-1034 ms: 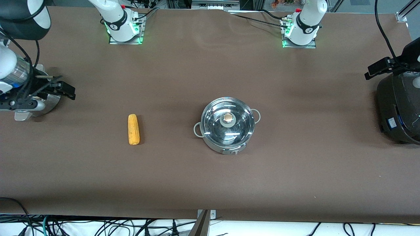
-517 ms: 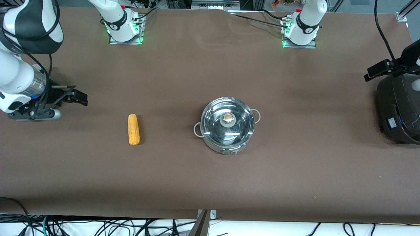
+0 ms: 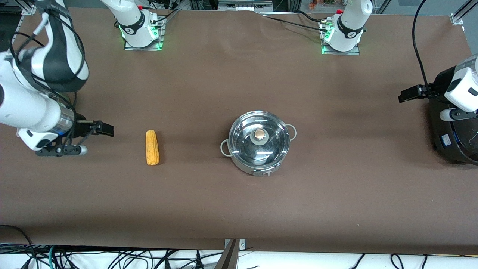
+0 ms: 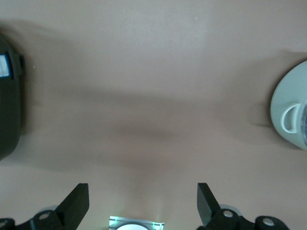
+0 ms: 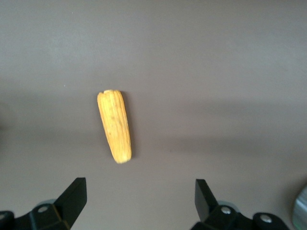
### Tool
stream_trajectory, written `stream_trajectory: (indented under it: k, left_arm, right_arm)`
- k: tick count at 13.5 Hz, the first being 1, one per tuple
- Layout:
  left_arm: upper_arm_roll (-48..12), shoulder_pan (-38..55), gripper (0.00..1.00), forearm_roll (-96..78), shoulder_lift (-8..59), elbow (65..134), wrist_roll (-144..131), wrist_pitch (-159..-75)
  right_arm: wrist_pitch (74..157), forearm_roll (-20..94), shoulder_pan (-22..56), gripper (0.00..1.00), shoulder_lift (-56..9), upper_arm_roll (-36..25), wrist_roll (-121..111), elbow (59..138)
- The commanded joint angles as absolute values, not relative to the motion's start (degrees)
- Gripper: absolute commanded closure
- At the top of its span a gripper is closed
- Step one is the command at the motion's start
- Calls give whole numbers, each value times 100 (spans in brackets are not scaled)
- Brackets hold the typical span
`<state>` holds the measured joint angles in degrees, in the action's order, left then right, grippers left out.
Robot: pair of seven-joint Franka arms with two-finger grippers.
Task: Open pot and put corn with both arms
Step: 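Reach the right gripper to the corn while the left gripper approaches the pot, then grasp the corn with the right gripper while the left gripper grasps the lid knob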
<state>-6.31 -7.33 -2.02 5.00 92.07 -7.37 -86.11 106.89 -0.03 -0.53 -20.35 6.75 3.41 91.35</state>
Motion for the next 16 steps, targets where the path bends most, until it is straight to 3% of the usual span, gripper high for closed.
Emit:
stream_trajectory:
  k: [1,5,12,16]
  left_arm:
    - [-1035,-659,3,-351,491,9273,-1367,-9042]
    - [-1722,-380,2,-686,878,9281,-2933,-9964]
    - [-1714,921,2,-195,1976,9071,-4401,-10942]
    - [-1705,1809,2,675,2942,8360,-5789,-11118]
  right_arm:
    - [11038,70,254,0,-2477,677,360,9017]
    - [11434,62,290,0,-2943,677,387,9070]
    - [12084,62,369,0,-3085,677,519,9702]
    - [12716,70,378,0,-3076,677,527,10229]
